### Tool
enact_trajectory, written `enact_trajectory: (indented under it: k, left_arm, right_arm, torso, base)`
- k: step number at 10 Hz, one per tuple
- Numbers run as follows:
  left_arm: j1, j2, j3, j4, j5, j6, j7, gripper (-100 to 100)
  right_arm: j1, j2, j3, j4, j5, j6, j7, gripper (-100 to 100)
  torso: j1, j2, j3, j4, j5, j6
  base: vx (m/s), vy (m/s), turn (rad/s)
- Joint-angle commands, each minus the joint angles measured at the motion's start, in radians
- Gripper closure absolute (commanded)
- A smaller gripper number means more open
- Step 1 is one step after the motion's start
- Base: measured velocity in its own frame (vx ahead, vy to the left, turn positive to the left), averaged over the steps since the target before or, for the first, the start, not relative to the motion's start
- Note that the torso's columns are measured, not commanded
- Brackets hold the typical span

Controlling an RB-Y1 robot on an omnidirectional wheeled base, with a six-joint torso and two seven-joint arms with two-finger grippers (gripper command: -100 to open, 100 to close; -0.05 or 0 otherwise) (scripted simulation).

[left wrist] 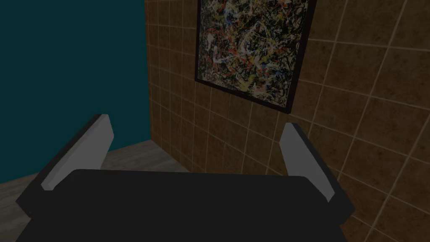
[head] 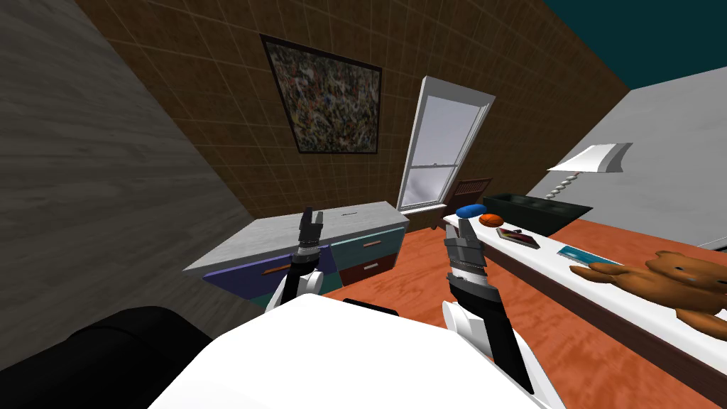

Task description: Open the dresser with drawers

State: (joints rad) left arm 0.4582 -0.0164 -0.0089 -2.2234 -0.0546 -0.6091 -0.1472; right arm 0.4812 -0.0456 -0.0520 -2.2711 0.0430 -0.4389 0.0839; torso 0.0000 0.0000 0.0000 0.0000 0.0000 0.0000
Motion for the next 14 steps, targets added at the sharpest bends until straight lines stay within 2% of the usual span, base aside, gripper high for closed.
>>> enact_trajectory:
  k: [1, 9, 10, 11, 14]
  left_arm:
    - [0.000, 0.000, 0.000, 0.000, 0.000, 0.000, 0.000, 0]
    - [0.000, 0.000, 0.000, 0.000, 0.000, 0.000, 0.000, 0]
    - [-0.002, 0.038, 0.002, 0.010, 0.001, 0.000, 0.000, -100]
    - [-0.004, 0.064, 0.004, 0.021, 0.002, 0.001, 0.000, -100]
    - [-0.012, 0.125, 0.012, 0.068, 0.005, 0.004, 0.001, -100]
  right_arm:
    - [0.000, 0.000, 0.000, 0.000, 0.000, 0.000, 0.000, 0]
    - [0.000, 0.000, 0.000, 0.000, 0.000, 0.000, 0.000, 0]
    - [0.000, 0.000, 0.000, 0.000, 0.000, 0.000, 0.000, 0]
    - [0.000, 0.000, 0.000, 0.000, 0.000, 0.000, 0.000, 0]
    - [0.000, 0.000, 0.000, 0.000, 0.000, 0.000, 0.000, 0]
  torso:
    - [0.000, 0.040, -0.082, 0.041, 0.000, 0.000]
    - [0.000, 0.618, -1.234, 0.617, 0.000, 0.000]
    - [0.000, 0.691, -1.382, 0.691, 0.000, 0.000]
    - [0.000, 0.725, -1.451, 0.724, 0.000, 0.000]
    - [-0.001, 0.737, -1.476, 0.737, 0.000, 0.000]
  base:
    - [0.000, 0.000, 0.000]
    - [0.000, 0.000, 0.000]
    - [0.011, -0.013, 0.012]
    - [0.020, -0.029, 0.017]
    - [0.033, -0.059, 0.024]
